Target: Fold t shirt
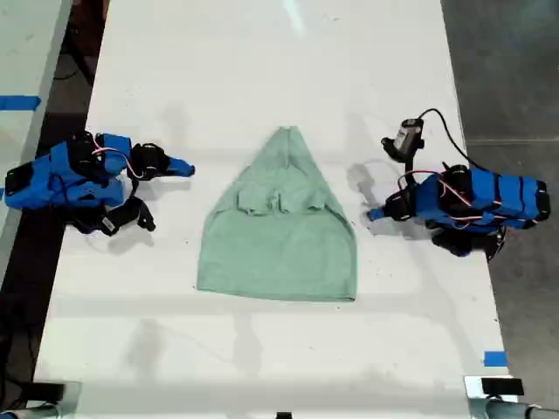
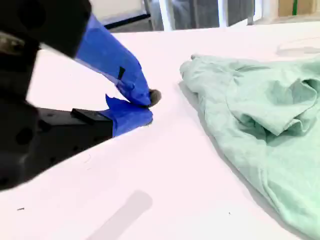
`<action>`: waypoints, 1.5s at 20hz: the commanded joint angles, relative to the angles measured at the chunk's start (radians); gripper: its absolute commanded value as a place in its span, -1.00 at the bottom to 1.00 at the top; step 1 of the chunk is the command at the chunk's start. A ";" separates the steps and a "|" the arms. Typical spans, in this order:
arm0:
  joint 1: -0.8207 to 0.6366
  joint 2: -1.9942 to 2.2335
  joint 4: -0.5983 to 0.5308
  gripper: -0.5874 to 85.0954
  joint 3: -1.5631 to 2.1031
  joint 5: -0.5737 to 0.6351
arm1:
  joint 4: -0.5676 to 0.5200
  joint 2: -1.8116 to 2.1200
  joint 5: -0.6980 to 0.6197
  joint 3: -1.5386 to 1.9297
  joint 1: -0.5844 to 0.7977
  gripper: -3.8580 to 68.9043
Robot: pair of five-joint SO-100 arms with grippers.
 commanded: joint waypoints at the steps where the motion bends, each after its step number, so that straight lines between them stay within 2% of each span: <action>1: 0.038 0.006 0.000 -0.98 0.003 -0.008 | 0.002 0.014 0.025 0.046 0.000 -0.85; 11: 0.051 0.006 0.000 -0.99 0.003 -0.008 | 0.041 0.014 0.069 -0.031 0.003 -0.92; 12: 0.052 0.006 0.000 -0.99 0.003 -0.008 | 0.057 0.011 0.083 -0.112 -0.002 -0.92; 14: 0.041 0.006 0.000 -0.99 0.005 -0.014 | 0.156 -0.057 0.118 -0.339 0.020 -0.92; 16: 0.043 0.006 0.000 -0.99 0.005 -0.014 | 0.175 -0.319 0.195 -0.552 -0.025 -0.92; 21: 0.051 0.006 0.000 -0.99 0.005 -0.014 | 0.114 -1.120 0.468 -1.042 -0.222 -0.92; 25: 0.060 0.006 0.000 -0.99 0.005 -0.011 | 0.081 -1.440 0.741 -1.123 -0.293 -0.92; 26: 0.060 0.006 0.000 -0.99 0.003 -0.009 | -0.009 -1.440 0.759 -1.048 -0.304 -0.88; 27: 0.061 0.006 0.000 -0.99 0.003 -0.009 | -0.124 -1.408 0.764 -0.959 -0.311 -0.61; 28: 0.064 0.006 0.000 -0.99 0.003 -0.008 | -0.193 -1.388 0.761 -0.896 -0.313 -0.35; 29: 0.066 0.006 0.000 -0.99 0.003 -0.008 | -0.202 -1.385 0.756 -0.873 -0.313 -0.23; 30: 0.066 0.006 0.000 -0.99 0.003 -0.008 | -0.202 -1.391 0.764 -0.867 -0.319 -0.21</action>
